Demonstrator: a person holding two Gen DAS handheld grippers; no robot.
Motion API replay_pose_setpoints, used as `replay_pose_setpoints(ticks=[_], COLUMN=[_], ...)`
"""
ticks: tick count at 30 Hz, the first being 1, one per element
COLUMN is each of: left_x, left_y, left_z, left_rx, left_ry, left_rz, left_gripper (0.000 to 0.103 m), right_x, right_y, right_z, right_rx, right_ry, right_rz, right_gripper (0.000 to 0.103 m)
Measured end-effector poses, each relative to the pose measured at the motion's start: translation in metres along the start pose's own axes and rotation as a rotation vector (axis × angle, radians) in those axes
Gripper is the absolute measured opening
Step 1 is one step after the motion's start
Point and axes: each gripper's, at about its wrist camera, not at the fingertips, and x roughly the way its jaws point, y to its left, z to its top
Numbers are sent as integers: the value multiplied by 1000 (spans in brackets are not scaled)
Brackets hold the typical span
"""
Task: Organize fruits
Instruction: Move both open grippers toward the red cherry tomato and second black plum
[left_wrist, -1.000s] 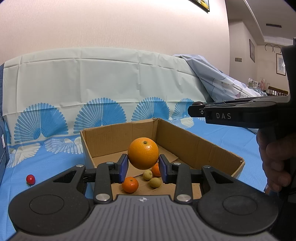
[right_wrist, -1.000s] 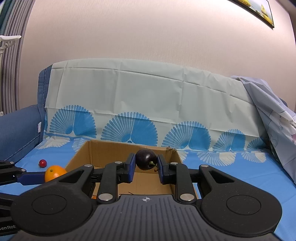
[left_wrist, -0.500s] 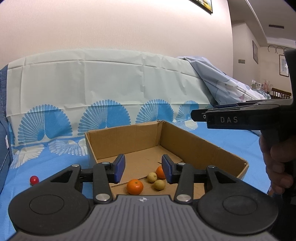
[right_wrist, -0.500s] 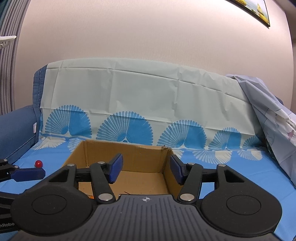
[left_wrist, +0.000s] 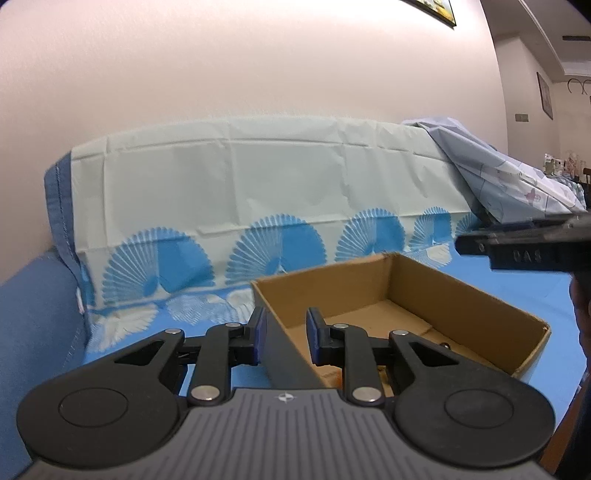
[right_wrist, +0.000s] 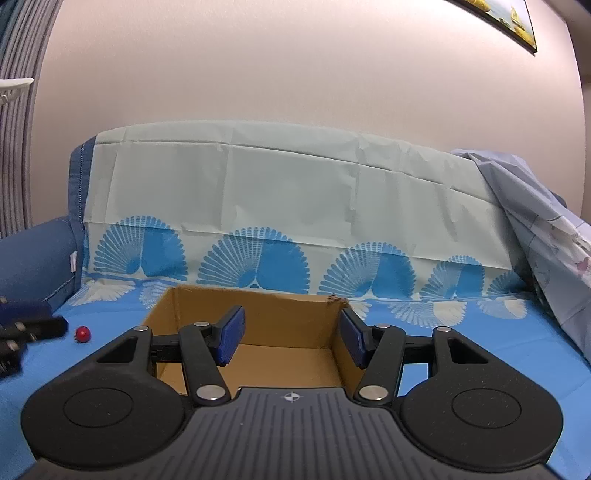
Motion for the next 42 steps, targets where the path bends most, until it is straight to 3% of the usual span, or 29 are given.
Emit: replay_pose_setpoints(ticks=[5, 8, 10, 13, 15, 18, 26, 31, 38, 42], left_x=[-11, -10, -8, -7, -11, -17, -26, -5, 35, 49], left_y=[47, 88, 123, 166, 184, 204, 235, 236, 236, 242], left_z=[17, 16, 15, 10, 7, 3, -39, -73, -88, -106], left_rx=[70, 22, -140, -398, -490, -579, -678, -665, -638, -751], left_ry=[-28, 13, 68, 131, 143, 153, 194, 295, 389, 370], left_rz=[96, 186, 233, 241, 279, 281, 355, 413, 504, 546], left_gripper=[27, 27, 27, 27, 27, 27, 27, 27, 28, 42], right_x=[-4, -5, -5, -6, -6, -5, -2, 2, 18, 23], right_y=[5, 11, 13, 21, 27, 37, 63, 76, 96, 104], right_z=[3, 5, 5, 6, 7, 8, 10, 9, 8, 6], right_rx=[28, 31, 31, 30, 29, 41, 22, -2, -18, -21], right_ry=[-12, -15, -16, -16, -19, -16, -14, -9, 21, 39], right_rz=[29, 52, 59, 83, 96, 126, 200, 231, 281, 292], right_gripper=[58, 58, 58, 58, 58, 58, 58, 58, 58, 58])
